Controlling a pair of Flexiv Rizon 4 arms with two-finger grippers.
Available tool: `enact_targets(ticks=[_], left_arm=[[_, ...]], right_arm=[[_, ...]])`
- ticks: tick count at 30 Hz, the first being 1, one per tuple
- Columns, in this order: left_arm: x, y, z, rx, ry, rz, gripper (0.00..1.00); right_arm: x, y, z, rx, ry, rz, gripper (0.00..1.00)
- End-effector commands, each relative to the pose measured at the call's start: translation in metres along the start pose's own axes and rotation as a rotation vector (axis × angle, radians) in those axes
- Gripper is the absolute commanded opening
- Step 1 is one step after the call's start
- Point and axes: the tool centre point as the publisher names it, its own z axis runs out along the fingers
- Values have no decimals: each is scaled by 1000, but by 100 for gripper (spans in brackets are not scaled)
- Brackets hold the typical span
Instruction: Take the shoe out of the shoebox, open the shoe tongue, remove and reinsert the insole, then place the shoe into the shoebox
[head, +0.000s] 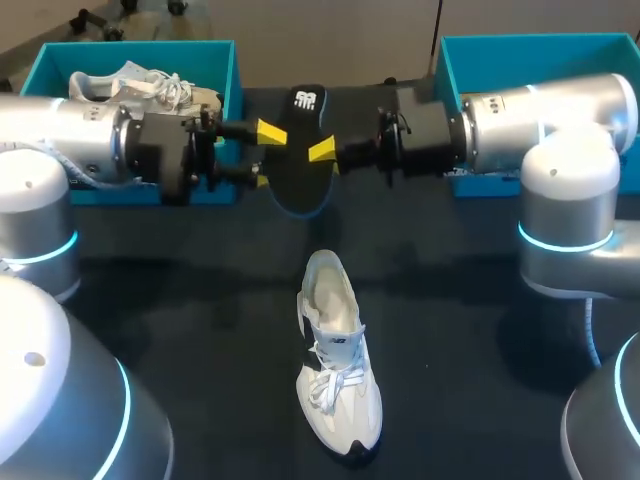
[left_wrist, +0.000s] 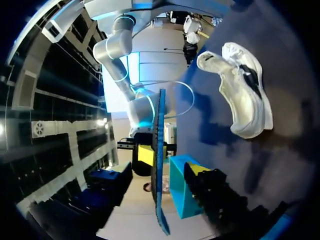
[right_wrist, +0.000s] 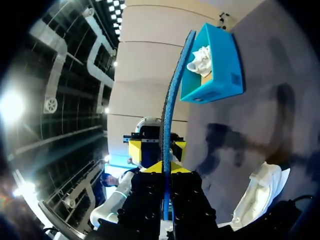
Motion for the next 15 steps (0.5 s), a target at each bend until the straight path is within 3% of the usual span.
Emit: enact_targets(ticks=[1,11,15], left_arm=[[-3,-10,-22,-1,66,-43,100],[27,-15,-55,-29,293,-288,100],[27,-15,-55,-29,293,-288,100]], right_arm=[[-2,-6,-3,-19,2,-30,0],[-12,-10,-9,-41,-56,-162,0],[-12,-10,-9,-41,-56,-162,0]])
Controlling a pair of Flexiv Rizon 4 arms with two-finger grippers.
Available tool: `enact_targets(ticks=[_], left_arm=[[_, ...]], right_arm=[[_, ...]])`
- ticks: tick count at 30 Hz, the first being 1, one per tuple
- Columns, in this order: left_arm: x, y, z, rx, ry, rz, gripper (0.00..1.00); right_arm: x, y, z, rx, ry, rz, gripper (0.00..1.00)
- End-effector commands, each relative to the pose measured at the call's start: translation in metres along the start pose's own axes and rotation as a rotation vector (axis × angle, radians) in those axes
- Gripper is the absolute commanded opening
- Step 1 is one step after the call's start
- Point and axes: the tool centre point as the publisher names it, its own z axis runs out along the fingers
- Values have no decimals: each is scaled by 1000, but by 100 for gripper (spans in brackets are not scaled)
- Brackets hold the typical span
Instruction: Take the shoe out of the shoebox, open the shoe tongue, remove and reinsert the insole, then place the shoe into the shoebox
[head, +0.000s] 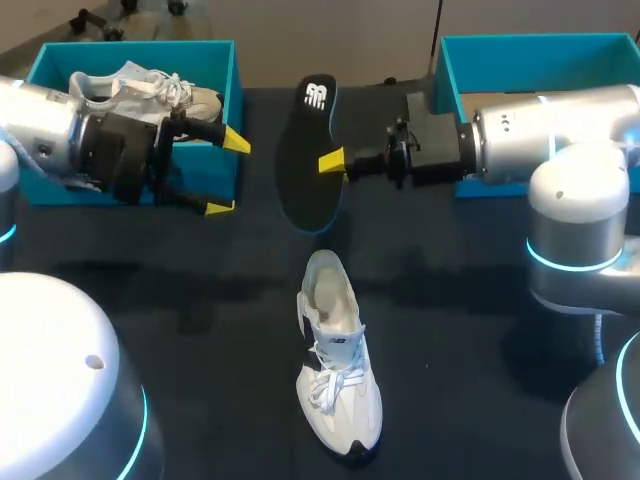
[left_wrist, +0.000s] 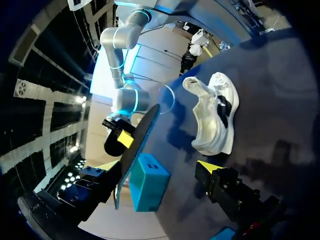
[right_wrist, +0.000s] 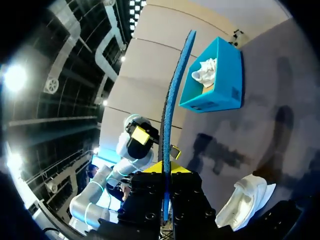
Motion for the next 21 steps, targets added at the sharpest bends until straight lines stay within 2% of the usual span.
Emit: enact_targets(ticks=[1,10,15,16,18,19,21], left_arm=[[-6,-5,-3,-7,48,-1,100],[-6,-5,-3,-7,48,-1,100],[4,7,0,-62,146,-211,100],[6,9,-2,-38,157,-228,100],[11,16,0,-92,196,-315,100],[14,17,0,-83,205,-324,100],[20,21,2,-121,244,-396,100]], right_arm=[[2,-2,0,-3,-6,1,0],[2,-2,0,-3,-6,1,0],[-2,-9,-5,-49,-20,-75,0],[-5,-10,-7,-66,-43,-76,0],[-9,-13,-10,-79,-43,-91,0],[-11,-14,-11,-87,-64,-95,0],[-14,-16,-12,-93,-65,-111,0]])
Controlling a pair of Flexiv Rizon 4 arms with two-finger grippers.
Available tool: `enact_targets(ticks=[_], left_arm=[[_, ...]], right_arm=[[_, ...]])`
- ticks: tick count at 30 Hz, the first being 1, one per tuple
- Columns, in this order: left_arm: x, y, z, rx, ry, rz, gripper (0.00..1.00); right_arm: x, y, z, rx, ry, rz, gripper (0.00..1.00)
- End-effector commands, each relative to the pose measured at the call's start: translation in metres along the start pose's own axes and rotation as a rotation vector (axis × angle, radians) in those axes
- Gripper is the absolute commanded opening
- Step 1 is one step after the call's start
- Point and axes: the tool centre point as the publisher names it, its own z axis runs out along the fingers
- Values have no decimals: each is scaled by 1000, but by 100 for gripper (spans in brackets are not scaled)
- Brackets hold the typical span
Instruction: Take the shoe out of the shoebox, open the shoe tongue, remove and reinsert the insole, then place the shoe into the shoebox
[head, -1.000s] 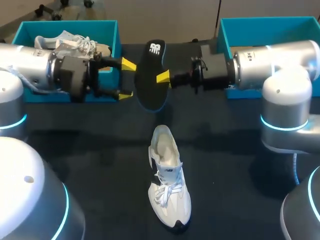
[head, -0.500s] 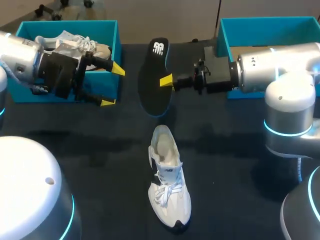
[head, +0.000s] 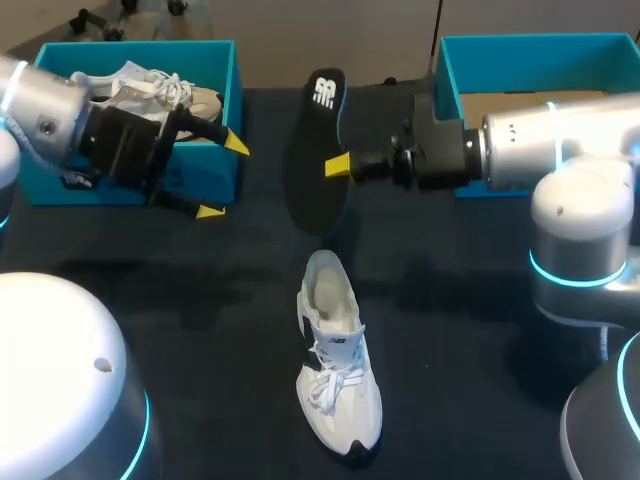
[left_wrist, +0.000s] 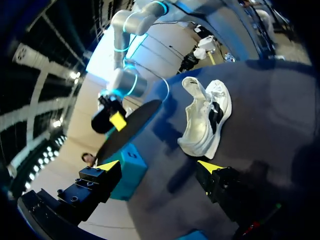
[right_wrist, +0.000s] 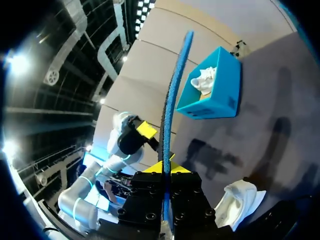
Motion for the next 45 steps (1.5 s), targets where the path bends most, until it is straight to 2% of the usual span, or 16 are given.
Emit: enact_targets(ticks=[1,6,7,12,14,16,30,31,32,39,45], left_arm=[[1,9,7,-47,110,-163,100],[14,15,15,-94,173,-285,100],[18,14,17,-80,185,-316,100],[36,16,27,-154,243,-426,100],[41,15,28,-155,252,-464,100],[41,15,28,-155,252,-464,100],[41,15,28,-155,252,-464,100],[44,16,33,-183,257,-486,100],[48,15,37,-176,268,-504,100],[74,11,51,-325,356,-640,100],[92,4,52,-364,380,-702,100]], right_arm=[[-2,-14,-5,-40,-16,-15,0],[-11,-19,-6,-58,-35,-61,0],[-13,-19,-6,-60,-43,-67,0],[-22,-22,-5,-84,-47,-104,0],[-26,-23,-4,-91,-61,-132,0],[-31,-24,-3,-91,-64,-160,0],[-31,-24,-3,-91,-64,-160,0],[-34,-25,-1,-91,-78,-166,0],[-38,-26,0,-95,-74,-169,0],[-62,-38,7,-92,-7,-237,0],[-67,-41,6,-82,4,-272,0]])
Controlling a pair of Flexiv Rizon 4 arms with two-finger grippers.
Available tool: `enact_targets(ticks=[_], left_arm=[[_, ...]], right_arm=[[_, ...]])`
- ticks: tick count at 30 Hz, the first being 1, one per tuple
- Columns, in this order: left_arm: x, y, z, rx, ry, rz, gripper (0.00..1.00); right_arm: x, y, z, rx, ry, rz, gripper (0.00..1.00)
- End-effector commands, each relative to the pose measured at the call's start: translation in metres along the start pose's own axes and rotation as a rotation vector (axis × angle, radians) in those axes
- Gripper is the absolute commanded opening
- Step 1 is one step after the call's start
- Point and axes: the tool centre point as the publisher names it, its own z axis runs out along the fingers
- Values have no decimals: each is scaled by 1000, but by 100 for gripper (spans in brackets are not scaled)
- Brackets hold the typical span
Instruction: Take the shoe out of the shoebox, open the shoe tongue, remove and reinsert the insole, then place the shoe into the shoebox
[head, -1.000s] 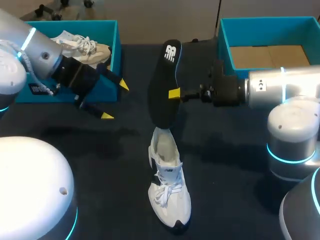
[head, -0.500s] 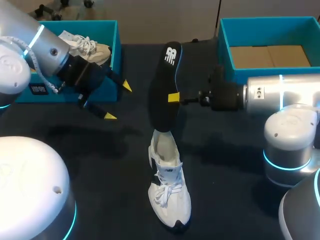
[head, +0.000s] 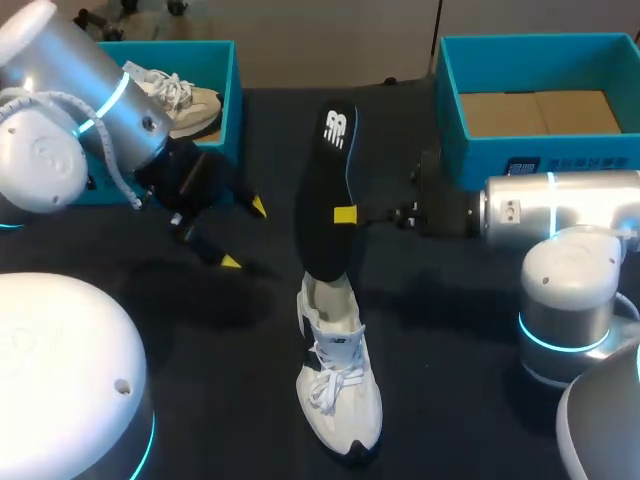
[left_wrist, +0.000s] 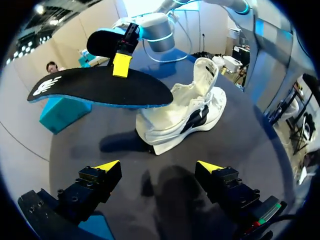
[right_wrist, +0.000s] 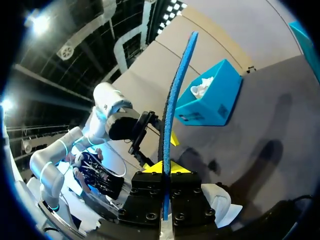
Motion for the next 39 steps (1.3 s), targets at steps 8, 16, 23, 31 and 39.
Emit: enact_targets(ticks=[8,16,23,31,39], left_arm=[[20,2,10,-77,-2,-45,100],[20,2,10,-77,-2,-45,100],[20,2,10,-77,-2,-45,100],[20,2,10,-77,-2,-45,100],[22,1,13,-89,-5,-55,100]], right_arm=[[-8,-10,-2,18,60,-94,0],[-8,-10,-2,18,60,-94,0],[-8,-10,-2,18,60,-94,0],[-8,-10,-2,18,60,-94,0],[-8,-10,-2,18,60,-94,0]])
